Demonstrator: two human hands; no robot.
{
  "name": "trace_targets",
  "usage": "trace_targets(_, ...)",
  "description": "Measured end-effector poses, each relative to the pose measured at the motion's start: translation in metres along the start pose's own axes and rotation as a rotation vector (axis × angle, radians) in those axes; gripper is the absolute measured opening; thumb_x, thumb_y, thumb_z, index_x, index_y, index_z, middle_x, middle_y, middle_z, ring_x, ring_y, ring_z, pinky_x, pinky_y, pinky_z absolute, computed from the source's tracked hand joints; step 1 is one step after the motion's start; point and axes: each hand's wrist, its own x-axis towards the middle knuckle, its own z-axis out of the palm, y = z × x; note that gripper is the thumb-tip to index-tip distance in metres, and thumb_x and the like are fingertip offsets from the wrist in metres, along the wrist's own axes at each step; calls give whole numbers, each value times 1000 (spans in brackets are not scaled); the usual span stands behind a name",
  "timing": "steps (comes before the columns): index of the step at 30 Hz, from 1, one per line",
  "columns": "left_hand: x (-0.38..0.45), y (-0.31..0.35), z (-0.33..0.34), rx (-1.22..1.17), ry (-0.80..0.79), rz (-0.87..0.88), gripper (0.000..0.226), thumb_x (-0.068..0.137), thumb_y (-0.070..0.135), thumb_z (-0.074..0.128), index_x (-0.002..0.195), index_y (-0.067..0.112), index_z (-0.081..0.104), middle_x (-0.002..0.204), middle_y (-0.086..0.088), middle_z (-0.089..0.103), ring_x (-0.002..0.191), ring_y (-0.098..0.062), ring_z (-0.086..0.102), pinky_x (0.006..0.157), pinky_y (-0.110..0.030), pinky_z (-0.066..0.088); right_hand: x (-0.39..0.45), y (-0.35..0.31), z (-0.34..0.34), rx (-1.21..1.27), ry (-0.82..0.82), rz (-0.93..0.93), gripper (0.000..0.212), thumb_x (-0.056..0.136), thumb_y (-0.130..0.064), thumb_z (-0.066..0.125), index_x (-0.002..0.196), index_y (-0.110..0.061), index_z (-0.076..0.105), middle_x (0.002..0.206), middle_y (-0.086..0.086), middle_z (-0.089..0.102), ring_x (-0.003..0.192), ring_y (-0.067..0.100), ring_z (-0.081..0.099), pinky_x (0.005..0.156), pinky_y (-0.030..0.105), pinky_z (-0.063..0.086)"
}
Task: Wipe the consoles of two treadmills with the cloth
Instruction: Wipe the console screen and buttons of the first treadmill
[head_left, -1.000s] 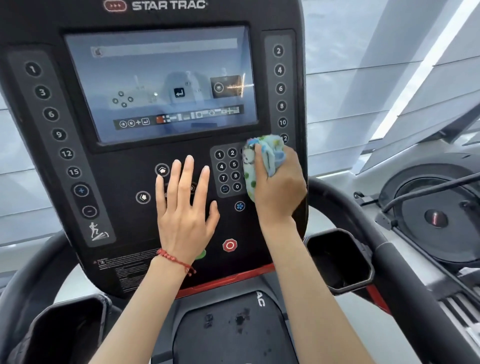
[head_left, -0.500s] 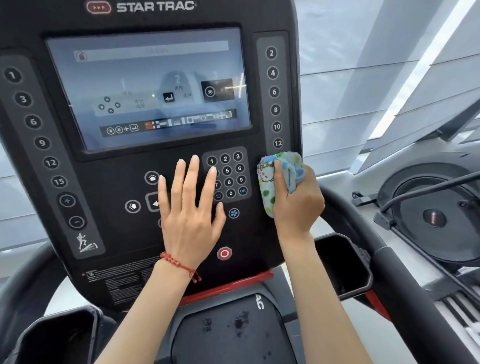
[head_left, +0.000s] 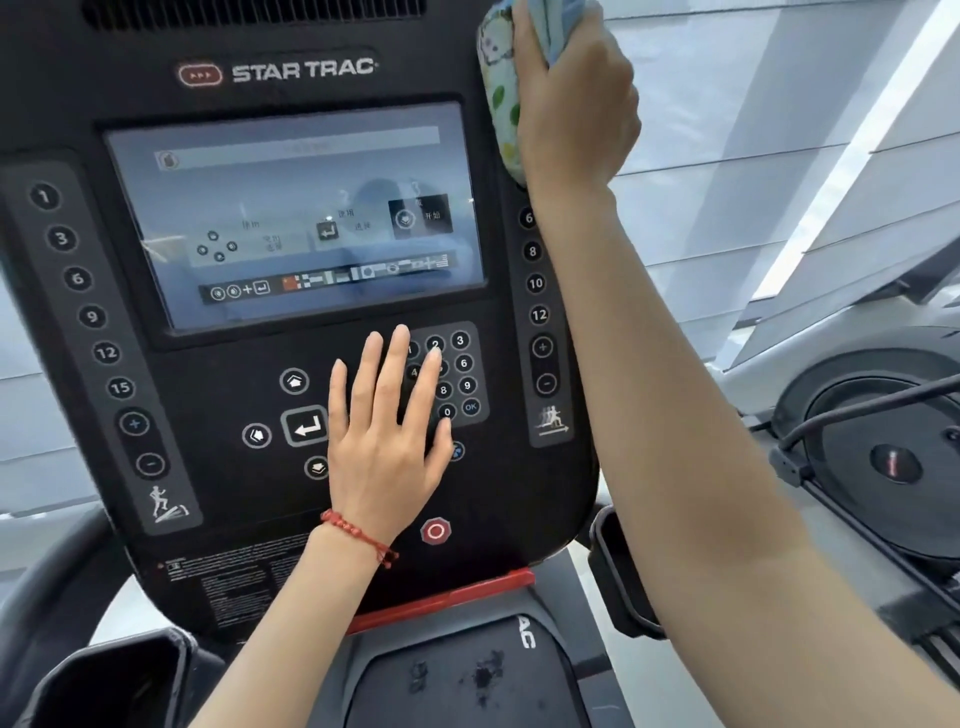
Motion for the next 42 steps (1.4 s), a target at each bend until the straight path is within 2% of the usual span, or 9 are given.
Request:
trace_targets(3,1,0,-1,11,-1,-1,49,89,24,54,135,7,49,144,-20,37,135,-36,30,110,-54,23,-1,-2,-2,-9,-15,-12,44,91,-50,40,109,-13,55,102,-1,65,90,16,61,64,21,30)
trace_targets(9,1,-1,-4,8,-31,-3,50,89,24,53,136,8,46,145,-20,35,136,-35,28,111,-54,22,-70,21,-12,116,10,-70,40,86,-44,54,90,-5,61,78,9,66,68,25,62,56,23,31)
trace_targets(13,1,-1,-8,10,-66,-3,50,91,25,50,138,8,45,147,-19,33,137,-35,26,112,-52,21,-118,43,-26,108,-33,-45,46,83,-48,49,87,-4,62,72,10,65,62,26,62,54,22,36)
trace_targets(18,-5,3,-14,-8,-102,-19,50,90,23,50,137,7,45,147,-20,33,138,-34,26,112,-52,21,-151,54,-44,153,-136,126,43,84,-47,54,90,-5,61,79,10,67,71,27,63,61,25,37)
trace_targets(22,-17,9,-22,-47,-121,-48,50,89,22,52,135,5,47,145,-21,36,137,-34,28,111,-51,24,-166,58,-60,228,-259,358,36,85,-46,57,89,-10,58,82,4,65,70,15,53,65,23,37)
trace_targets(27,-36,13,-34,-81,-158,-26,50,89,24,49,135,5,47,144,-20,37,136,-33,29,112,-49,24,-199,64,-86,198,-317,524,30,83,-49,57,83,-19,53,78,-5,56,73,13,52,69,24,41)
trace_targets(30,-44,13,-39,-130,-189,0,50,89,26,46,135,5,47,144,-20,38,136,-33,30,111,-49,24,-217,66,-102,170,-297,583,29,83,-48,57,82,-20,51,77,-8,56,74,11,53,69,22,40)
trace_targets(35,-56,16,-50,-238,-210,70,50,89,26,44,133,4,49,141,-21,41,134,-34,32,109,-50,26,-251,63,-127,98,-198,672,36,81,-54,57,86,-18,55,88,3,65,82,18,62,75,33,53)
trace_targets(42,-69,42,-59,-386,-250,208,51,88,28,45,132,3,50,141,-21,41,132,-35,33,110,-49,25,-290,60,-185,55,-28,772,37,81,-51,58,82,-15,55,80,0,64,77,16,64,69,34,56)
